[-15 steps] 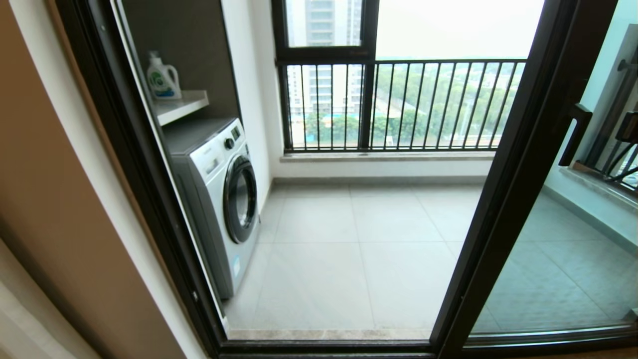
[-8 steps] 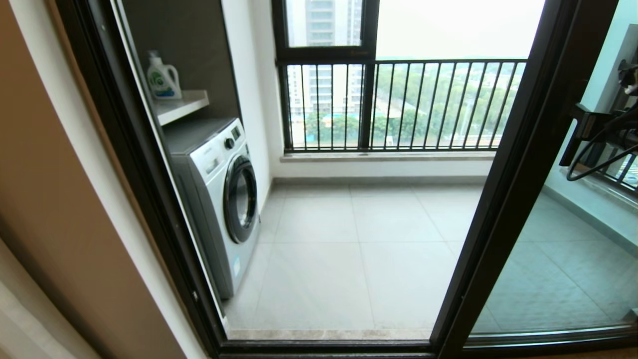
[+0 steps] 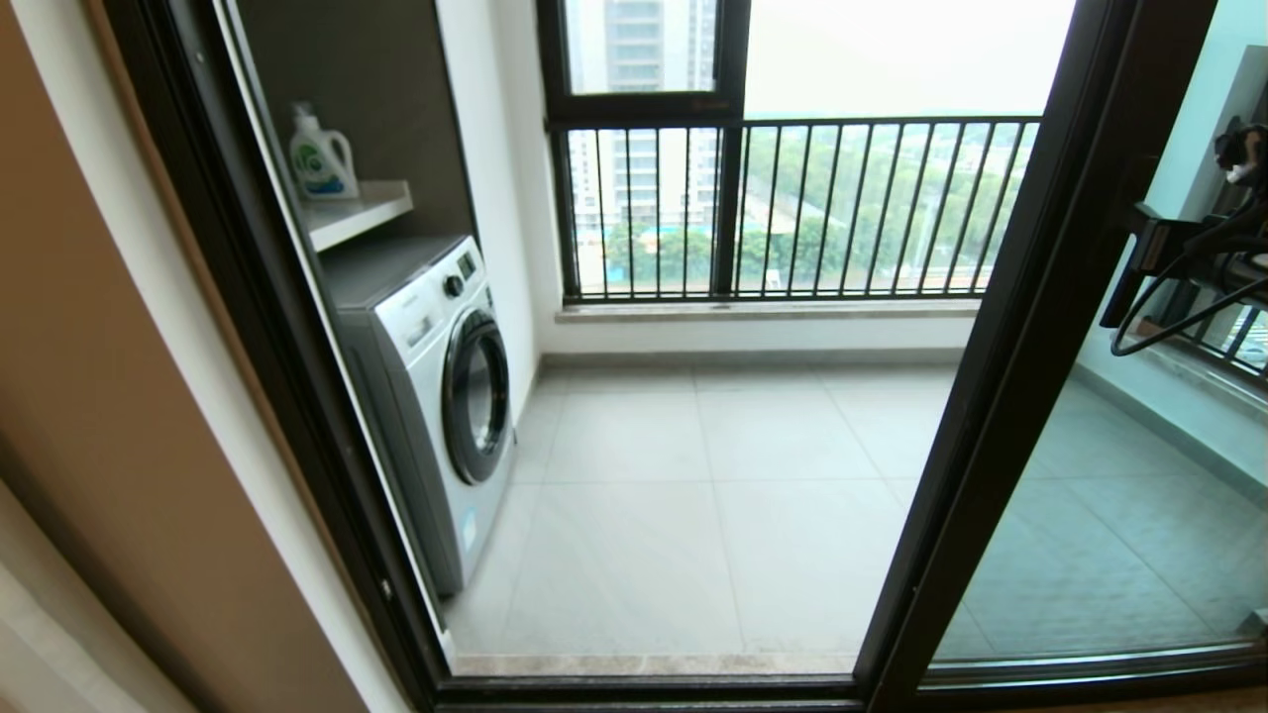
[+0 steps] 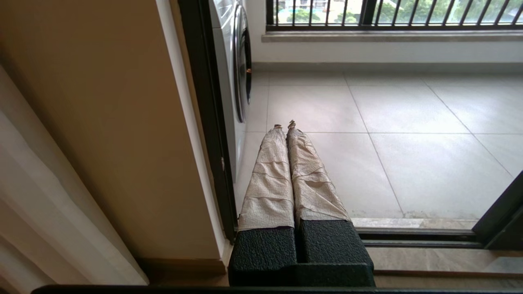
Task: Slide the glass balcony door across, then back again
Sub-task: Close the slid door
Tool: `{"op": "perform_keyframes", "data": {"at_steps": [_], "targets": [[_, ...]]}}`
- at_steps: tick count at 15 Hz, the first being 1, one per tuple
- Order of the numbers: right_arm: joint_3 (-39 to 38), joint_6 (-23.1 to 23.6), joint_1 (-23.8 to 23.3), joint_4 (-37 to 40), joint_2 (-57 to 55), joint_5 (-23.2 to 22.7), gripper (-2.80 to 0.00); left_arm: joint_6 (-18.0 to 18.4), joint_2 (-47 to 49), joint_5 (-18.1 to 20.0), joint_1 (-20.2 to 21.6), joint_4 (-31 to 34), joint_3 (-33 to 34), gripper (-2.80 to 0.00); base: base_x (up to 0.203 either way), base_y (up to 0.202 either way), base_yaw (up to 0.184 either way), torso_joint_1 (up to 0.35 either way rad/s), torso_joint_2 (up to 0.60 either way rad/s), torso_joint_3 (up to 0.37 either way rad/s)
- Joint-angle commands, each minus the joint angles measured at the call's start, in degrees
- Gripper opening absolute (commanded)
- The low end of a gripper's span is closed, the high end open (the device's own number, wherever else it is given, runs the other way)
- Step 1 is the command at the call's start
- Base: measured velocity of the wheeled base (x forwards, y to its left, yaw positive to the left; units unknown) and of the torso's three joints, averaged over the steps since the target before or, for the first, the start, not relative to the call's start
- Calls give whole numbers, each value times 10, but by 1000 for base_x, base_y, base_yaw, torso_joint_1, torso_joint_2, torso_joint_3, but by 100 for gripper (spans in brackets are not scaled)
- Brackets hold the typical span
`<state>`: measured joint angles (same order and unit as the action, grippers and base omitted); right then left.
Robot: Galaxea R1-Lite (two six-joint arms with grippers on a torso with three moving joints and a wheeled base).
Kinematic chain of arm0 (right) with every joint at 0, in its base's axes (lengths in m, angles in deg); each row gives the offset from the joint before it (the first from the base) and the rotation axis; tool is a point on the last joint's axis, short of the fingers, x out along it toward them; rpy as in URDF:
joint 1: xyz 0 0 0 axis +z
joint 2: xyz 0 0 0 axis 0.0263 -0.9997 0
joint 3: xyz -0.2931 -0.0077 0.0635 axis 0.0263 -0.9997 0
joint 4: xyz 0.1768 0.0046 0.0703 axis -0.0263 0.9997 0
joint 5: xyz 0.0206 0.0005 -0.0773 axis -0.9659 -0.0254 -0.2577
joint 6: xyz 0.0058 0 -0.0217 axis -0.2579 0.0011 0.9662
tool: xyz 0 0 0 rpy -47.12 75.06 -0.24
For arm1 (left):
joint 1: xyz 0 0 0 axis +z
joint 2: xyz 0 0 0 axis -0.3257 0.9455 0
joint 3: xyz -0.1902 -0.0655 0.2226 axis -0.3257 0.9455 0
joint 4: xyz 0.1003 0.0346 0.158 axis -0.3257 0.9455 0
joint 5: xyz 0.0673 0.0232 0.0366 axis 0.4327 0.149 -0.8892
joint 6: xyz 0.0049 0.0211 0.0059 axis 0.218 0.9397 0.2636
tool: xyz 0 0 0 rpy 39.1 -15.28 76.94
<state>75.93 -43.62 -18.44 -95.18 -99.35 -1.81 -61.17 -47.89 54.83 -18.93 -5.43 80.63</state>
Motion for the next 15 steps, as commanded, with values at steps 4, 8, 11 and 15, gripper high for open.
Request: {"op": "perform_keyframes", "data": {"at_steps": [4,8,11,15], "targets": [[-6,0,42,-2,21,10,-280,0,1,0,0,0,0,-280,0,0,0,0,0,0],[-8,0,59,-2,22,22,-280,0,1,0,0,0,0,-280,0,0,0,0,0,0],[-17,0,76,-2,29,29,-280,0,1,0,0,0,0,-280,0,0,0,0,0,0],[-49,-1,112,-4,46,34,-280,0,1,0,0,0,0,-280,0,0,0,0,0,0]]}}
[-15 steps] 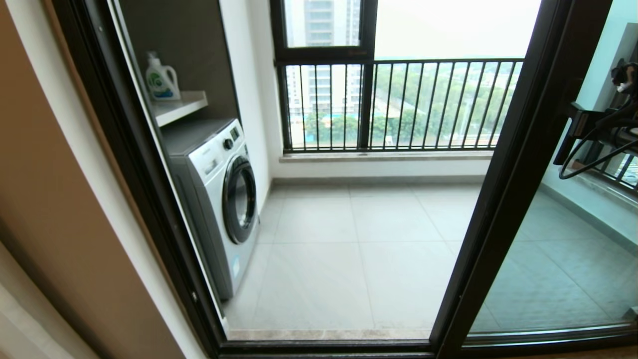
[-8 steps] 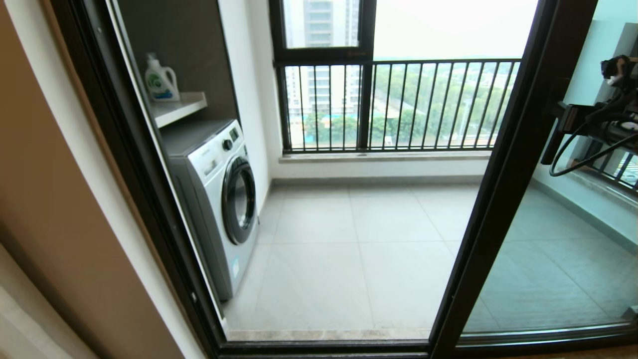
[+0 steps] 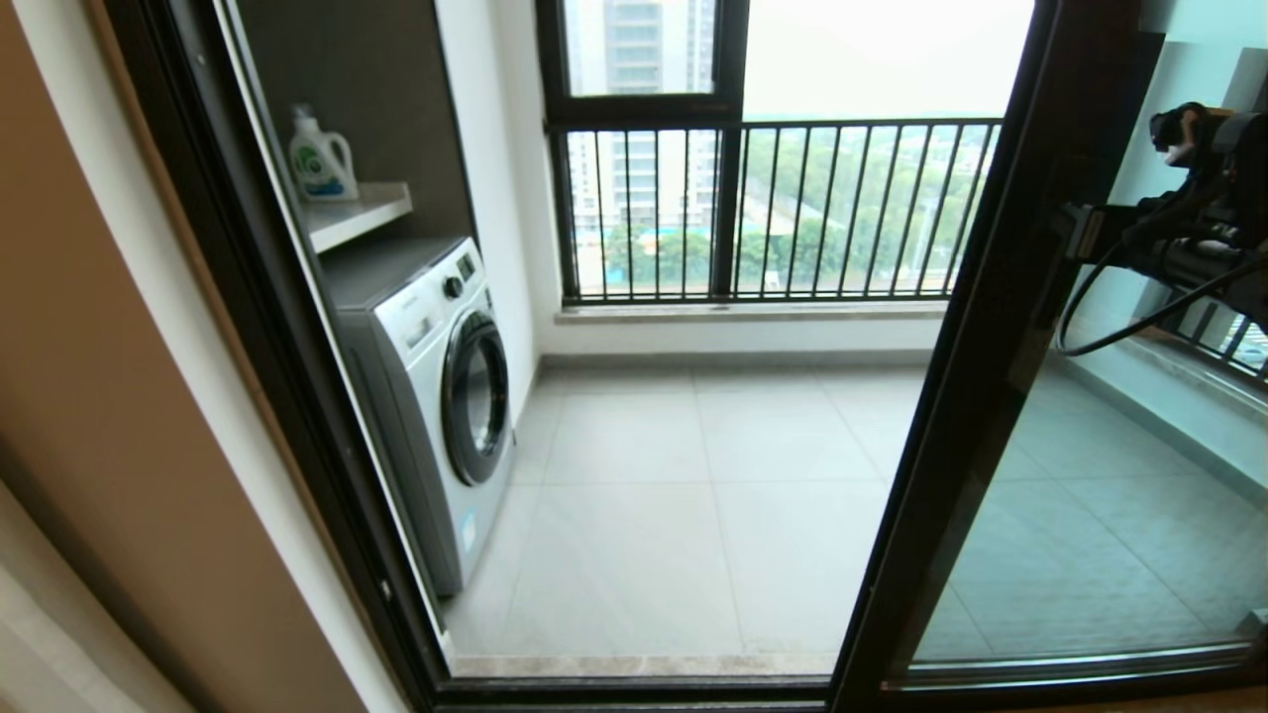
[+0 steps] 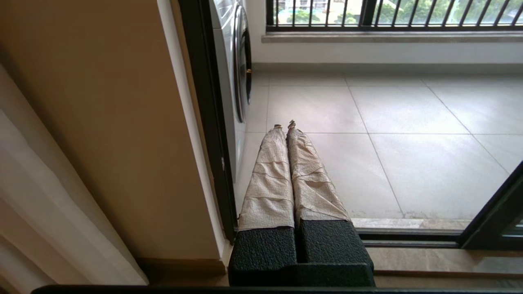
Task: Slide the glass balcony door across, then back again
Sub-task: Close the slid door
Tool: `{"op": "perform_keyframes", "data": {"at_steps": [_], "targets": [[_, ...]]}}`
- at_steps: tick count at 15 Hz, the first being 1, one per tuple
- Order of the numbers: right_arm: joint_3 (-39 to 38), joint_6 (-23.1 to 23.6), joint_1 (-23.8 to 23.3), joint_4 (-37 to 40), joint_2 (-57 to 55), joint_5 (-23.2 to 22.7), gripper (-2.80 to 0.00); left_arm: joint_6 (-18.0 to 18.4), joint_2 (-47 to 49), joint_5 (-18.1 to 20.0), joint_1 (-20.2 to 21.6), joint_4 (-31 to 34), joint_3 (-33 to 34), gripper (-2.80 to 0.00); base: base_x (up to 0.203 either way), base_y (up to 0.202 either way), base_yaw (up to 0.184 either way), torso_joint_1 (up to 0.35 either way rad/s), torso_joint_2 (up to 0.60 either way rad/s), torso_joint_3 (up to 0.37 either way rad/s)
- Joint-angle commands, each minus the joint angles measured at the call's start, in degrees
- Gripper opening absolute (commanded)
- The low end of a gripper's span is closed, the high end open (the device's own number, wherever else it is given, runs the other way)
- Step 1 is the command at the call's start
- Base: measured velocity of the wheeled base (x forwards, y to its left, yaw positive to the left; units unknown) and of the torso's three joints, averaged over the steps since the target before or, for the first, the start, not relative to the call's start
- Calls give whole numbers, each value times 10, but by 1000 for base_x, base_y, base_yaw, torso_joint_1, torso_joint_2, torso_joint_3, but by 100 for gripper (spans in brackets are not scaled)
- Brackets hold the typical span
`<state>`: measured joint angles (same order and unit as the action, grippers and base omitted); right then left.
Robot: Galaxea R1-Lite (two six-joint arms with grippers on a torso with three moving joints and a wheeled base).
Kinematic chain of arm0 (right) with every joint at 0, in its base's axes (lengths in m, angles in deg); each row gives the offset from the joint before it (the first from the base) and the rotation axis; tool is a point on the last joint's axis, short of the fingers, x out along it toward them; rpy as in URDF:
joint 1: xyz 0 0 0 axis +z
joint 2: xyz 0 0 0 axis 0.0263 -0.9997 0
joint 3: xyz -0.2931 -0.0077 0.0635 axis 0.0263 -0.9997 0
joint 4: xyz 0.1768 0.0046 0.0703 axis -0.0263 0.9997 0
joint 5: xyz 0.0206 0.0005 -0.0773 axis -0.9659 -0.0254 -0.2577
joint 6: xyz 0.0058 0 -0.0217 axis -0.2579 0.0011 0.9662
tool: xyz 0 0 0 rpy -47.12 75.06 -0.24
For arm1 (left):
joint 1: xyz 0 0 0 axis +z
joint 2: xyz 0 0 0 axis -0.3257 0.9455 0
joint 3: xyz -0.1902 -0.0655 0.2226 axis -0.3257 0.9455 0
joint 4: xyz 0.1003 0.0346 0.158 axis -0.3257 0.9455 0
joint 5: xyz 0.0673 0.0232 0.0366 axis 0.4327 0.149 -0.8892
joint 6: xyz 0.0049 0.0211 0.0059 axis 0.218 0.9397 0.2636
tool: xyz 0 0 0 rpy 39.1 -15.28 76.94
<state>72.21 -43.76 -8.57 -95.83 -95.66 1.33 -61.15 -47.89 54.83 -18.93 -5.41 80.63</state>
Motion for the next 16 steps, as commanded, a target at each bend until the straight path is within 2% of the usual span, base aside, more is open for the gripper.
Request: {"op": "perform_keyframes", "data": {"at_steps": [1,12,16], "targets": [[-15,1,23,-4,12,14,-280,0,1,0,0,0,0,-280,0,0,0,0,0,0],[-43,-5,166,-21,15,89,-280,0,1,0,0,0,0,-280,0,0,0,0,0,0],[-34,-4,211,-22,-7,97,-280,0,1,0,0,0,0,-280,0,0,0,0,0,0]]}}
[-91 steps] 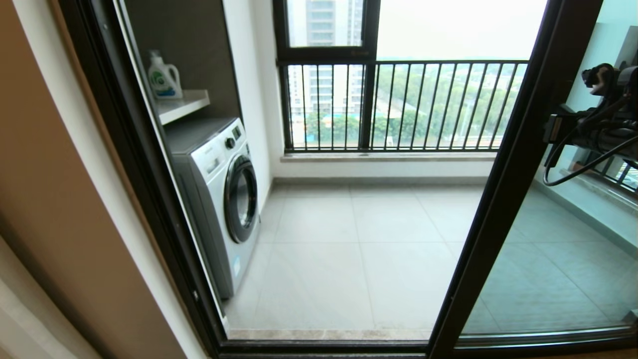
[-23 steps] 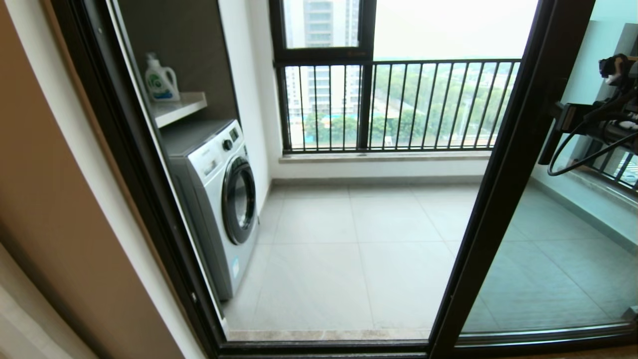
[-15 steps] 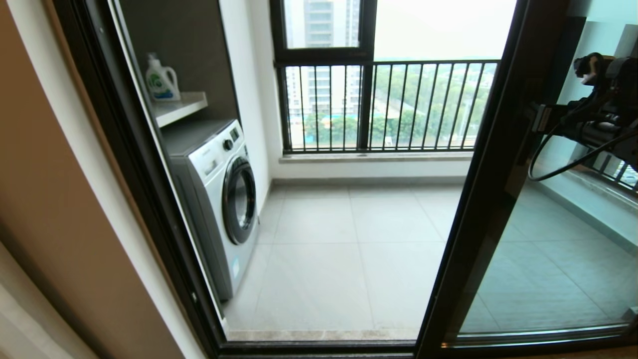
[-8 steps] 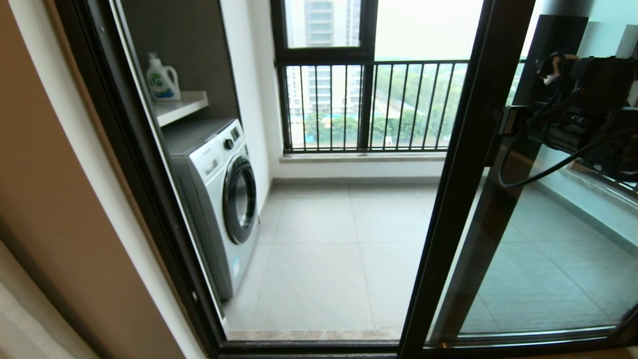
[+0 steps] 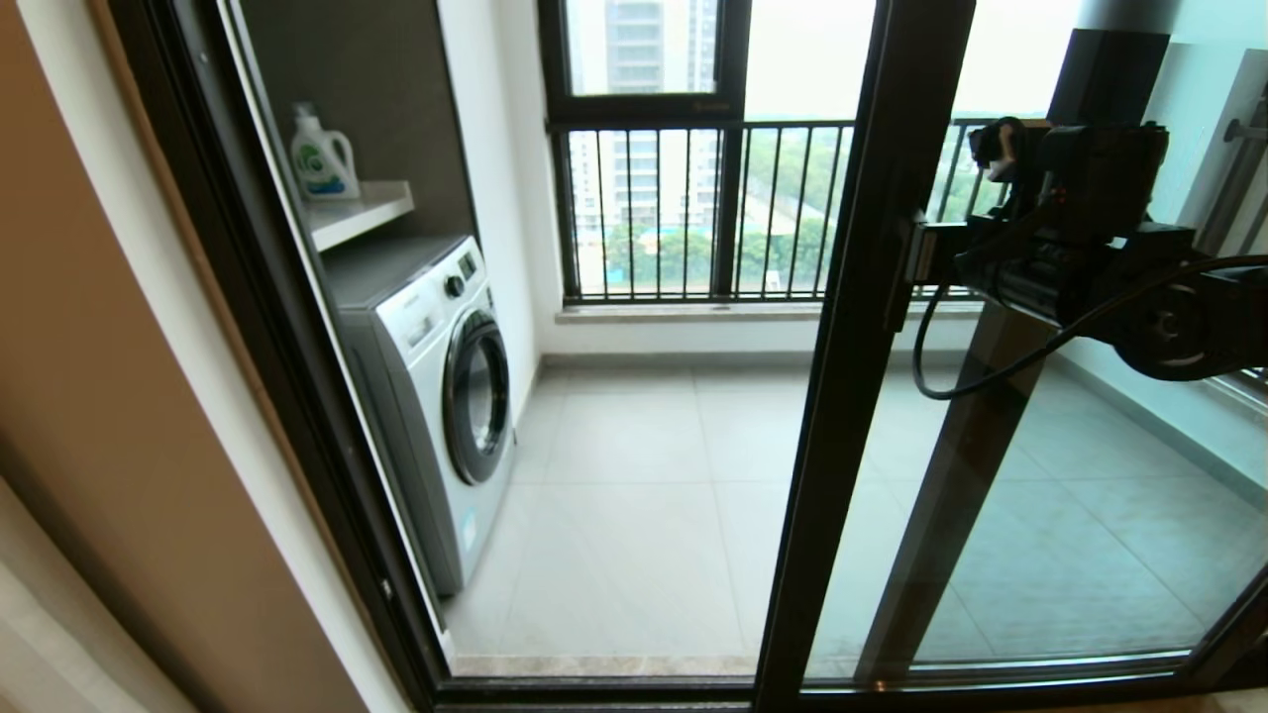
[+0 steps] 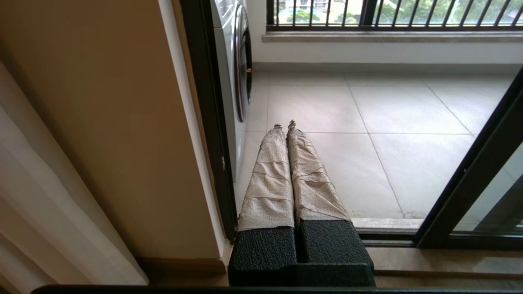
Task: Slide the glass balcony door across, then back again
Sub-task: Close the slid door
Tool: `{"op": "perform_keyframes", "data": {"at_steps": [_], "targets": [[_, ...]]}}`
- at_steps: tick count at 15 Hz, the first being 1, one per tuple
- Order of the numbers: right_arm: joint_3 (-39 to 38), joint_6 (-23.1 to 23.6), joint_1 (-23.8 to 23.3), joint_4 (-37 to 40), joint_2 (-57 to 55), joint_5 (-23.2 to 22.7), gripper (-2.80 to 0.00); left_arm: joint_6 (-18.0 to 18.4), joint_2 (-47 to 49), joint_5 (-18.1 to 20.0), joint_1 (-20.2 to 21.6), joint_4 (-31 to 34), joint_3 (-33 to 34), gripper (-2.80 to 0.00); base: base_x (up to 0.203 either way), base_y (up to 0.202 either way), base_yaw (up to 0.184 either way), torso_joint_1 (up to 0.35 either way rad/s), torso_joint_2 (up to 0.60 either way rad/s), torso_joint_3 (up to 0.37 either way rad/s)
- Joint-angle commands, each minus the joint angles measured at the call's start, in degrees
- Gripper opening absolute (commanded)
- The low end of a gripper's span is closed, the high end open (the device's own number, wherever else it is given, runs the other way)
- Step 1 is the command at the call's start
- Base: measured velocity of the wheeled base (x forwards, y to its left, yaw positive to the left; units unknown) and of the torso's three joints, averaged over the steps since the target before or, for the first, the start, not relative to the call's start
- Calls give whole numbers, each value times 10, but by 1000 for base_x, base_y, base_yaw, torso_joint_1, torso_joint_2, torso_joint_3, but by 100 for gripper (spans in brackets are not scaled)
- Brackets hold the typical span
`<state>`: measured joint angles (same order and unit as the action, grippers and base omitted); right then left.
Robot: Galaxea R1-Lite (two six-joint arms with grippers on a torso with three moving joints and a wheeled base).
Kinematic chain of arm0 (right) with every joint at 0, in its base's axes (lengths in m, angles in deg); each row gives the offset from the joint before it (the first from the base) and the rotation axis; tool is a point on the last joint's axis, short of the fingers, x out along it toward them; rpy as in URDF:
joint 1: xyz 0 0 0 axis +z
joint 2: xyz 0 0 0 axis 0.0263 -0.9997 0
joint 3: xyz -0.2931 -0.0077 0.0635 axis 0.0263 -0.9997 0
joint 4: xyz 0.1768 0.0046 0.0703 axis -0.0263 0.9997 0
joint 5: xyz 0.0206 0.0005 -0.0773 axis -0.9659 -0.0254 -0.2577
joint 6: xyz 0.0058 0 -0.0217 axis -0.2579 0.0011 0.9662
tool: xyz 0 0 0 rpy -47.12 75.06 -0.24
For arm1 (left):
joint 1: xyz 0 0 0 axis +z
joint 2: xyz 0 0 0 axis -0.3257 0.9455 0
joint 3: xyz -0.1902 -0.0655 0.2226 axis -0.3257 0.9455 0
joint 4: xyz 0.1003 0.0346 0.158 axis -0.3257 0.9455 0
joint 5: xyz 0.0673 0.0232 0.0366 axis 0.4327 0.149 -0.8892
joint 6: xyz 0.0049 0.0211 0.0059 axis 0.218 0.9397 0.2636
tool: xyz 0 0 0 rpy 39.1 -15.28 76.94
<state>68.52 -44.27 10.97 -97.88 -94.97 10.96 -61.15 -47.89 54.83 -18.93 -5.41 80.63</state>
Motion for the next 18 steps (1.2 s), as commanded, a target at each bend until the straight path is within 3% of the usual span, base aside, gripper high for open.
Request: {"op": "perform_keyframes", "data": {"at_steps": [1,14,18], "targets": [[4,1,26,-1,-19,2,-280,0,1,0,0,0,0,-280,0,0,0,0,0,0],[89,2,123,-4,-117,3,-280,0,1,0,0,0,0,-280,0,0,0,0,0,0],[154,3,151,-3,-153,16,-280,0,1,0,0,0,0,-280,0,0,0,0,0,0]]}}
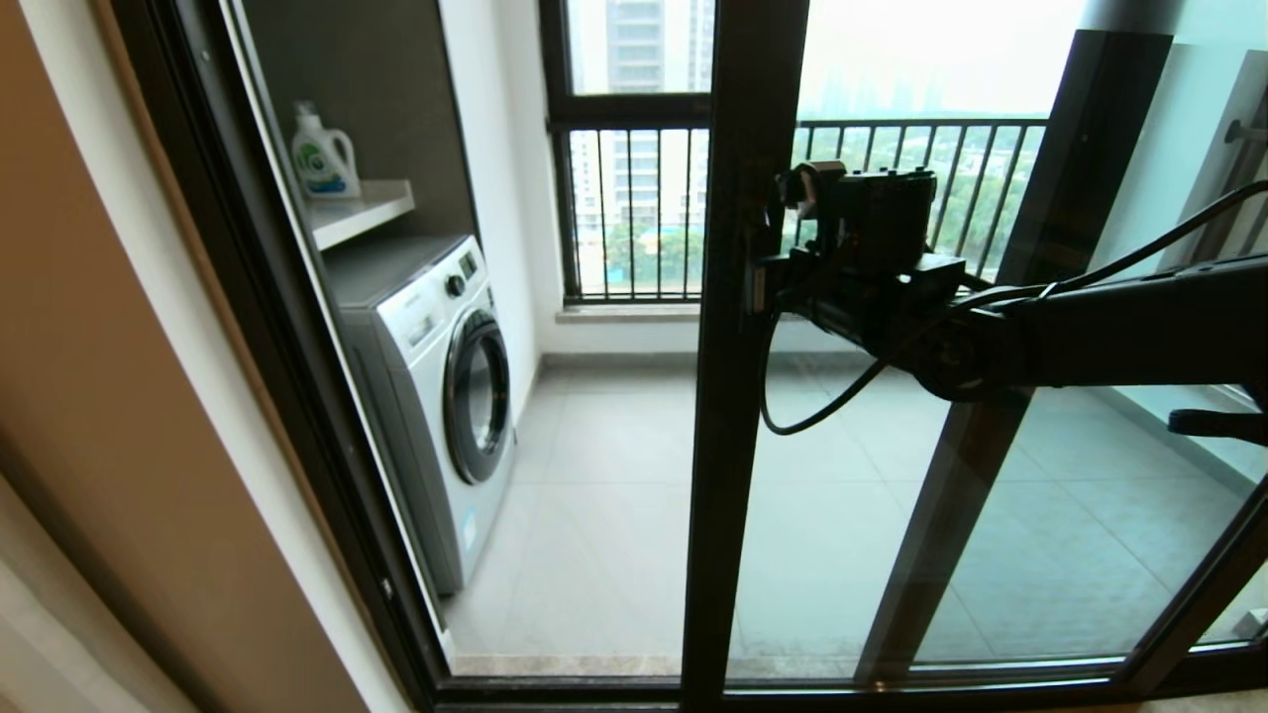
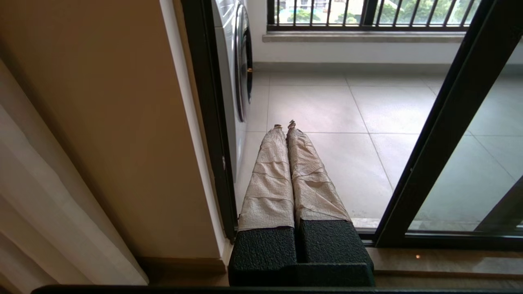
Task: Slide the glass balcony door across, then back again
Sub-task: Close the slid door
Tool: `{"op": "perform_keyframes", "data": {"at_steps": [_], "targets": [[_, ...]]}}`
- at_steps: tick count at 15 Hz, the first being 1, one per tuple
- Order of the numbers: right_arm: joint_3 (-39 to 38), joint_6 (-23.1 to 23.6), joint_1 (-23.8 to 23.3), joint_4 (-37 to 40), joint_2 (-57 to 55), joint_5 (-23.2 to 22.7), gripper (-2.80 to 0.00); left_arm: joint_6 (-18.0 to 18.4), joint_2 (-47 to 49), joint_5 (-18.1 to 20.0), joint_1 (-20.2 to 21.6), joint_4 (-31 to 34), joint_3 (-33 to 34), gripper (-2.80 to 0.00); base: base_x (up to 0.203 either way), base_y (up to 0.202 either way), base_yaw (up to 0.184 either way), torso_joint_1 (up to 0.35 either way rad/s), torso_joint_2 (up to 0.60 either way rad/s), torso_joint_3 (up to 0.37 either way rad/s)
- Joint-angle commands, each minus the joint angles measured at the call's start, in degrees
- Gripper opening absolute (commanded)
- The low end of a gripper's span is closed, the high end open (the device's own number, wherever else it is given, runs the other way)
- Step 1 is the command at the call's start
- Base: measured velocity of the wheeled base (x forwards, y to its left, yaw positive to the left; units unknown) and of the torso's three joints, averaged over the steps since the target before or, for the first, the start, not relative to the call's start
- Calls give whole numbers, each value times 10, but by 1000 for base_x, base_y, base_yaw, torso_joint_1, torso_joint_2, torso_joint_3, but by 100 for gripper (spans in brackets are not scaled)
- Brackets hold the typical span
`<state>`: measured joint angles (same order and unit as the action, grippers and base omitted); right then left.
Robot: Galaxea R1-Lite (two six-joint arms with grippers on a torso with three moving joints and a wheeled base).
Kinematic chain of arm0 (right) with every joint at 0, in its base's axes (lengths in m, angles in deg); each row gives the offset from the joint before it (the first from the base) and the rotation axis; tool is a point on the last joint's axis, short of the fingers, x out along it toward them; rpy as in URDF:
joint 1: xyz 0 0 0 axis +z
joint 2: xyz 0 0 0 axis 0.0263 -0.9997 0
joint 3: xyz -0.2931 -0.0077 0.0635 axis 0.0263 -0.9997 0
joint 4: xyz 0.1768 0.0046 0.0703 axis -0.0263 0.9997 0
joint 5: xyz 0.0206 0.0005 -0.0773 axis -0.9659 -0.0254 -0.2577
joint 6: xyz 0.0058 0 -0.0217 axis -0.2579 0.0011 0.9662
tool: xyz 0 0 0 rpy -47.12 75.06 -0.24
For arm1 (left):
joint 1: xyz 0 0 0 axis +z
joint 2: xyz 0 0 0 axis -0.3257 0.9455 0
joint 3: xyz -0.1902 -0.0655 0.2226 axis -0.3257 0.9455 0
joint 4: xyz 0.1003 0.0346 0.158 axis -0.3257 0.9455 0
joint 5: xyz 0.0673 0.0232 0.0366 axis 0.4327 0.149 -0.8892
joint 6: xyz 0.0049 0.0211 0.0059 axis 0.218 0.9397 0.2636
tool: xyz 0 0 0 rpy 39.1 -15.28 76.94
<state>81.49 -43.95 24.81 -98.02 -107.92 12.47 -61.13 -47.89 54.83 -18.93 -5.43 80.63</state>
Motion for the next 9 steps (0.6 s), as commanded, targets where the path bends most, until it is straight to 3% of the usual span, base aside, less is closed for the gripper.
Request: {"op": "perform_keyframes", "data": {"at_steps": [1,9], "targets": [[40,0,20,-1,-34,3,-280,0,1,0,0,0,0,-280,0,0,0,0,0,0],[130,0,83,2,-108,12,-280,0,1,0,0,0,0,-280,0,0,0,0,0,0]]}}
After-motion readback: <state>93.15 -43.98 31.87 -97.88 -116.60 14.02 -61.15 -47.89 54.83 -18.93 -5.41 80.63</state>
